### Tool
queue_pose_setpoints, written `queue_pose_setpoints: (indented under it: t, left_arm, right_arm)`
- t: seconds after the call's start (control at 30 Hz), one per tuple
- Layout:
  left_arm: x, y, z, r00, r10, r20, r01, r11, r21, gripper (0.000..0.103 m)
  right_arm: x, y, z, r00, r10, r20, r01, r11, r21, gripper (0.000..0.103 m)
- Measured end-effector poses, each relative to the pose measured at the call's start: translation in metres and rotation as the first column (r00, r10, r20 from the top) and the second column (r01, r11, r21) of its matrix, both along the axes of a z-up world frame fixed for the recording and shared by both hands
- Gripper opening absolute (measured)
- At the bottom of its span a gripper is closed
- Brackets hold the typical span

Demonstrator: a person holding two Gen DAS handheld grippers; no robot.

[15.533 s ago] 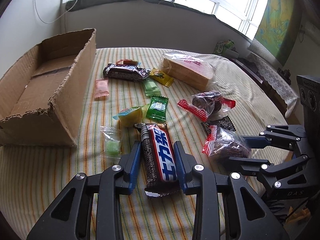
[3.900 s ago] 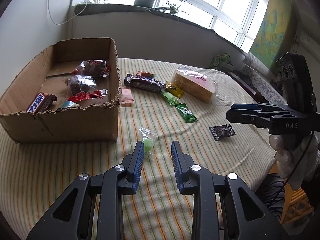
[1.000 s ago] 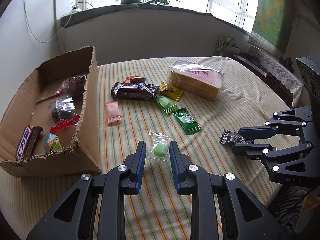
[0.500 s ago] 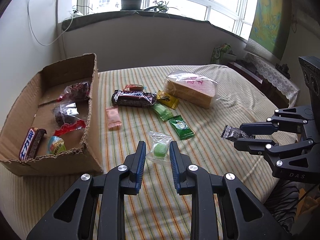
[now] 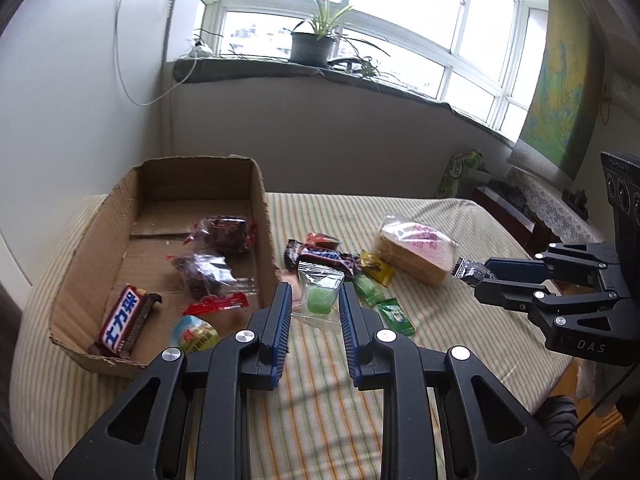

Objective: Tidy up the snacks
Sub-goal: 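Grasp black wrapped candy with right tool while left tool grasps small green candy, then carry both candies over the box and open both tools to drop them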

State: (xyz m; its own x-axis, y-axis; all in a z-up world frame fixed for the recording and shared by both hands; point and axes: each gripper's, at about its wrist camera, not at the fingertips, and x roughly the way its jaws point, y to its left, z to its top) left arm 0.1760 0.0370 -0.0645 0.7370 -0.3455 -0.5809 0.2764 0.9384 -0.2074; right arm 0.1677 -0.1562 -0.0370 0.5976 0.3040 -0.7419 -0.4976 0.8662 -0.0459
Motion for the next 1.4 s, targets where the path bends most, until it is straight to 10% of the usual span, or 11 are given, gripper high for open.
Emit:
queue_pose_setpoints:
  t: [0.53, 1.4]
  left_arm:
    - [0.046, 0.079, 0.007, 0.957, 0.289, 0.022, -0.289, 0.957, -0.008, 0.022]
    - [0.05, 0.103, -0.007, 0.946, 0.322, -0.041, -0.323, 0.946, -0.016, 0.022]
  right_arm:
    - [0.06, 0.077, 0.034, 0.997, 0.068, 0.046, -0.07, 0.997, 0.044, 0.028]
    - [0.145, 0.154, -0.001, 0.993, 0.072, -0.096, -0.058, 0.988, 0.144, 0.029]
